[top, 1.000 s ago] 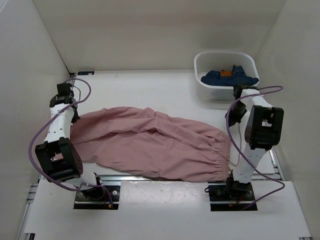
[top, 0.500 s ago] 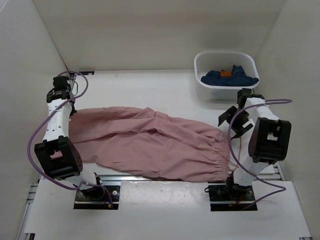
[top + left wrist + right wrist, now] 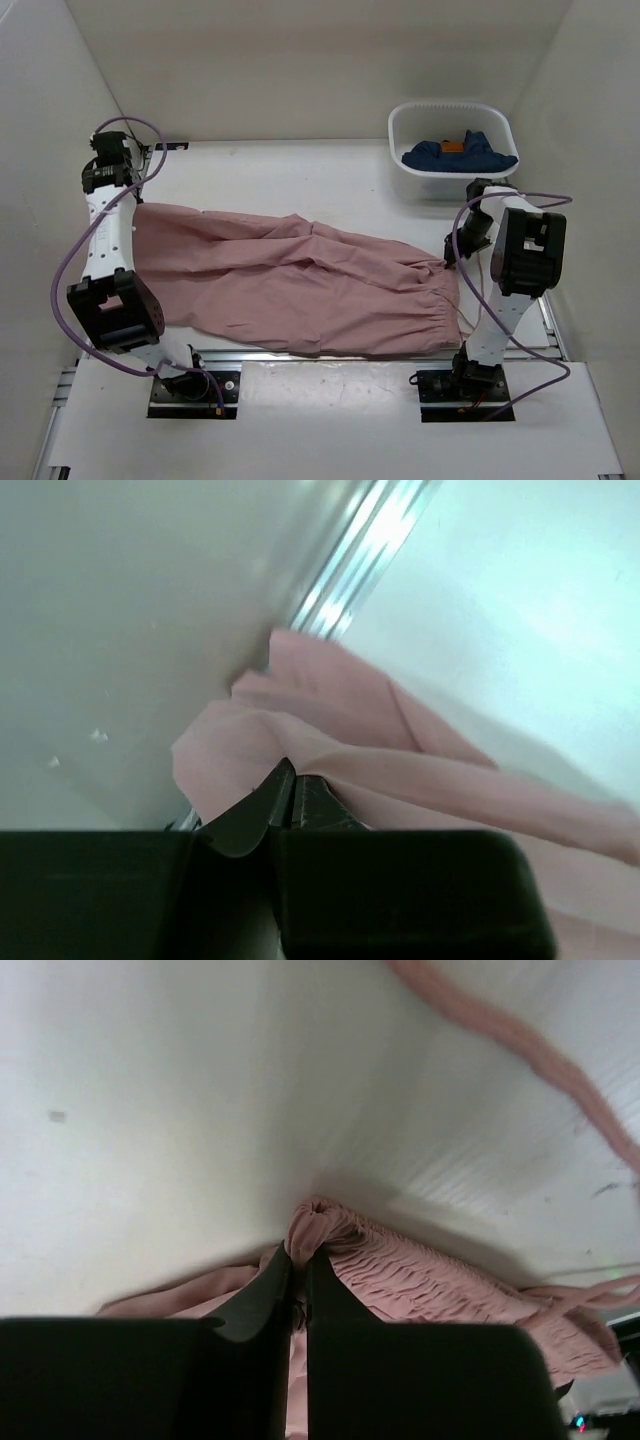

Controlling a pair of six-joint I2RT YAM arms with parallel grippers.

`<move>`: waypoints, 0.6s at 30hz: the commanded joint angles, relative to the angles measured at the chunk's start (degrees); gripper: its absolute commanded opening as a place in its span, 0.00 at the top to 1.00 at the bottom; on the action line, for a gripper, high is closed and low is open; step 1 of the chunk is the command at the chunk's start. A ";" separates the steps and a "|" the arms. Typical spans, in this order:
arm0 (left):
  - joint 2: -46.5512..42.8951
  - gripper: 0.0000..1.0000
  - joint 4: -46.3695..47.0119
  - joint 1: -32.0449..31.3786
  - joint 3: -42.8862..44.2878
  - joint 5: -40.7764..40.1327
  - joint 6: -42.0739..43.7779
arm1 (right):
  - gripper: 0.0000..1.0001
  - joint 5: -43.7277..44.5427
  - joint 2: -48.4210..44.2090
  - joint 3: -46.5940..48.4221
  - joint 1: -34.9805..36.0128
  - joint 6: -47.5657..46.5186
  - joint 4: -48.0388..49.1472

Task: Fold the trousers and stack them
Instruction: Fold the trousers

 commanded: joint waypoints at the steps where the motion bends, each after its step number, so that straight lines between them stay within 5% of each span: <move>1: 1.11 0.86 5.12 1.21 5.35 -1.51 -0.10 | 1.00 7.20 -1.18 4.14 -0.86 -3.37 2.25; 9: 5.87 0.86 6.19 3.50 21.80 0.32 -0.10 | 1.00 20.91 -14.63 7.85 -1.39 -13.22 -1.54; 18: -9.77 0.86 10.05 11.99 -14.12 1.92 -0.10 | 1.00 19.60 -28.76 -3.49 -2.44 -14.99 -1.45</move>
